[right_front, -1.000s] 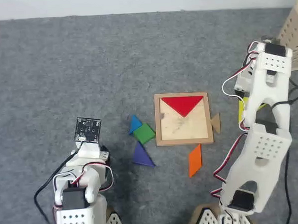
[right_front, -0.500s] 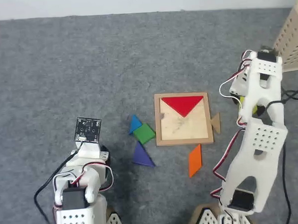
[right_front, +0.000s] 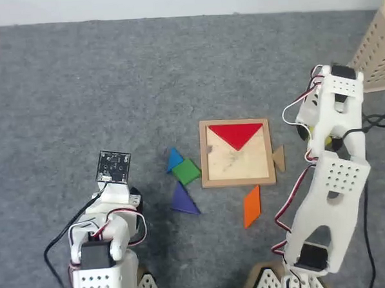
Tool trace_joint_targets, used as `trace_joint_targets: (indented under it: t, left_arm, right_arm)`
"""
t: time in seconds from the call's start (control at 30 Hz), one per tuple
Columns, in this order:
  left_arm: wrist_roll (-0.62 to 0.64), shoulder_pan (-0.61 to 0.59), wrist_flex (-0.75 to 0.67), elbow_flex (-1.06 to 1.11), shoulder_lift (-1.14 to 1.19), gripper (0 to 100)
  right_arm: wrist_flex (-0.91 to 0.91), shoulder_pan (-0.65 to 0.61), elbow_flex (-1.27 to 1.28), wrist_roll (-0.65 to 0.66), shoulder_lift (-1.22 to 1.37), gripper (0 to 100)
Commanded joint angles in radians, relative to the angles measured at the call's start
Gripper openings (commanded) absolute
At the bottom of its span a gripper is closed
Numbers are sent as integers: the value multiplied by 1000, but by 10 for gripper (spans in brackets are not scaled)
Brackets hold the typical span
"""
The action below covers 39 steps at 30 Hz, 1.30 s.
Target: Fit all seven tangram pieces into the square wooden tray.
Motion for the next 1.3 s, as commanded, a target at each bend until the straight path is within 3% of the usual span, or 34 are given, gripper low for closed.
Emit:
trace_joint_targets:
  t: [0.0, 0.17, 0.3, 0.47, 0.6, 0.77, 1.1, 1.2, 1.27]
  left_arm:
    - [-8, -2, 3, -8, -17, 91]
    - [-8, -2, 3, -8, -17, 91]
    - [-8, -2, 3, -8, -17, 91]
    - [-8, -2, 3, -8, -17, 91]
    - [-8, -2, 3, -8, -17, 91]
    - [-8, -2, 3, -8, -17, 91]
    - [-8, -2, 3, -8, -17, 91]
    - [-8, -2, 3, -8, -17, 91]
    - [-8, -2, 3, -8, -17, 91]
  right_arm:
    - [76, -19, -44, 169, -177, 296]
    - [-28, -27, -83, 451, -274, 296]
    - [-237, -5, -83, 416, -214, 296]
    - [-286, 1, -86, 278, -54, 296]
    - [-199, -1, -86, 250, 16, 292]
    - [-44, -18, -86, 247, 30, 189]
    - [71, -58, -84, 261, -145, 198]
    - [76, -79, -86, 411, -277, 198]
    - [99, -104, -81, 621, -358, 198]
